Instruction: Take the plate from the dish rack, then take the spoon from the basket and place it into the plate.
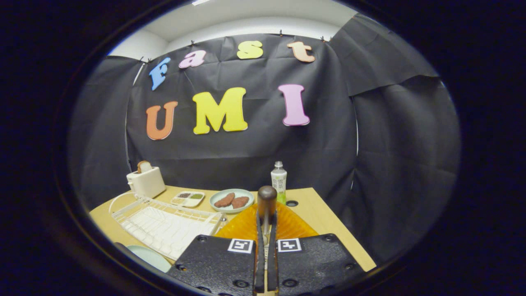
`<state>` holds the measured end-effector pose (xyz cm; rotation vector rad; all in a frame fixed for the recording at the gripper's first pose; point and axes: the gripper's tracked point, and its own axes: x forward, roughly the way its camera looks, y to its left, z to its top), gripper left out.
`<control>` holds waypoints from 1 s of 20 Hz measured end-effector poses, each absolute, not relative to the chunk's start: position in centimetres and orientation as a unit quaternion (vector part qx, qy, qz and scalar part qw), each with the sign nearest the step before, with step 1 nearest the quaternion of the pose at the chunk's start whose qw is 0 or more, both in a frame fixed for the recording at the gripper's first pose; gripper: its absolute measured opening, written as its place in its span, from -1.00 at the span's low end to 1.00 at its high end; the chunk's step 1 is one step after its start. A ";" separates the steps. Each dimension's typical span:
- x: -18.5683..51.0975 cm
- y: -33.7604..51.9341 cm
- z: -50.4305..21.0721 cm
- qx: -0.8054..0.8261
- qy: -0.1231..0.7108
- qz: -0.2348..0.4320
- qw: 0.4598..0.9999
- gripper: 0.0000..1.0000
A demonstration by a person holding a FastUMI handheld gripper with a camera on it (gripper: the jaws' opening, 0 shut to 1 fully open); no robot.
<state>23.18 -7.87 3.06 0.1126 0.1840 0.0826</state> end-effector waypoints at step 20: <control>8.0 14.2 -0.9 0.080 0.147 0.238 0.957 -0.84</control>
